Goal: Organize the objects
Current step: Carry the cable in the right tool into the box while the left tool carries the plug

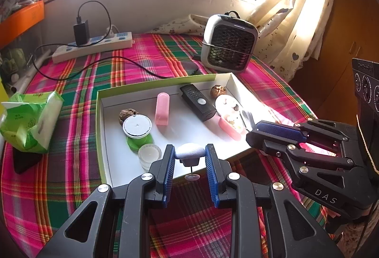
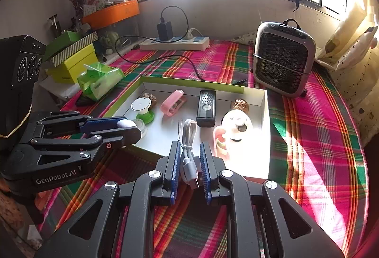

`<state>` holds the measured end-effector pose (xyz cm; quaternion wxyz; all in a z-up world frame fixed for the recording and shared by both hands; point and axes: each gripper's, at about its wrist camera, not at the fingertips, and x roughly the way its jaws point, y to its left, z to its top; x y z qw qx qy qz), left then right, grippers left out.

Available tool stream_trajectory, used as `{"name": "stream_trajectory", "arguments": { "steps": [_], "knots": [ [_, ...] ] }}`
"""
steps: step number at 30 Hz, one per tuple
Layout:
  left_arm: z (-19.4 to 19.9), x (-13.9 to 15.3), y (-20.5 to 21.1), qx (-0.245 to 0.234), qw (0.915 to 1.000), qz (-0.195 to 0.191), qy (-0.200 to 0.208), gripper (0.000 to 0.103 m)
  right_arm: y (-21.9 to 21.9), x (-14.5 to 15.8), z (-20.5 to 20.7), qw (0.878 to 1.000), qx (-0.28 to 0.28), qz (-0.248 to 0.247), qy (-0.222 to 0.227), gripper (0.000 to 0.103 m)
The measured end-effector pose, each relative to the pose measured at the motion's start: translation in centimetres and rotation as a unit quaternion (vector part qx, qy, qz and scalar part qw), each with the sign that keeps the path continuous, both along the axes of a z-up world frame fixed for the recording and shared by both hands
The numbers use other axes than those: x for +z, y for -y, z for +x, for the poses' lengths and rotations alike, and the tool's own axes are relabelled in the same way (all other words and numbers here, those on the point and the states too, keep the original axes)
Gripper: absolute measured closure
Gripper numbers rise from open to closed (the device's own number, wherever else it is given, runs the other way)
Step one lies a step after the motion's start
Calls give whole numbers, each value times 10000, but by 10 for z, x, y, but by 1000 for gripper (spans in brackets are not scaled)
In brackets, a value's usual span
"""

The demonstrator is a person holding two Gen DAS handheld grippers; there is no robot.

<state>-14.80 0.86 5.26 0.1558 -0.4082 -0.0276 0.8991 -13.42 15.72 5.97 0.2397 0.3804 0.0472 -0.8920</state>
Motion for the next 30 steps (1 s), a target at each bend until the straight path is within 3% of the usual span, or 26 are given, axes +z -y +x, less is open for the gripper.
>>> {"name": "stream_trajectory", "arguments": {
  "steps": [30],
  "knots": [
    [-33, -23, 9, 127, 9994, 4, 318, 79, 20, -24, -51, 9983, 277, 52, 504, 91]
  ]
}}
